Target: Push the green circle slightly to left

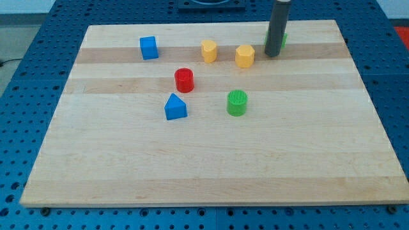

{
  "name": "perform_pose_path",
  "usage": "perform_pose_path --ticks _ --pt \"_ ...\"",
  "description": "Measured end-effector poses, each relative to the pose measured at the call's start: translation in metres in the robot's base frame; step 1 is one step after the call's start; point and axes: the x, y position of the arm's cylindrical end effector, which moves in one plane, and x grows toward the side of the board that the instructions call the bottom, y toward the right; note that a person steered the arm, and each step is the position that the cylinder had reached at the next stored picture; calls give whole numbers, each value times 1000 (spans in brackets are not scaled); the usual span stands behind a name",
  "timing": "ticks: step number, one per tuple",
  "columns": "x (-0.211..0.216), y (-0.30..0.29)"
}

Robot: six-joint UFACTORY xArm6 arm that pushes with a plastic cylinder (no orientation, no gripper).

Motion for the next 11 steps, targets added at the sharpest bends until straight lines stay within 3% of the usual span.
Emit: perform_pose_path --ticks 1,2,4,5,8,11 --pt "-7 8" --pt "52 13" --pt "126 21" --pt "146 -10" --pt "160 -97" --pt "168 -99"
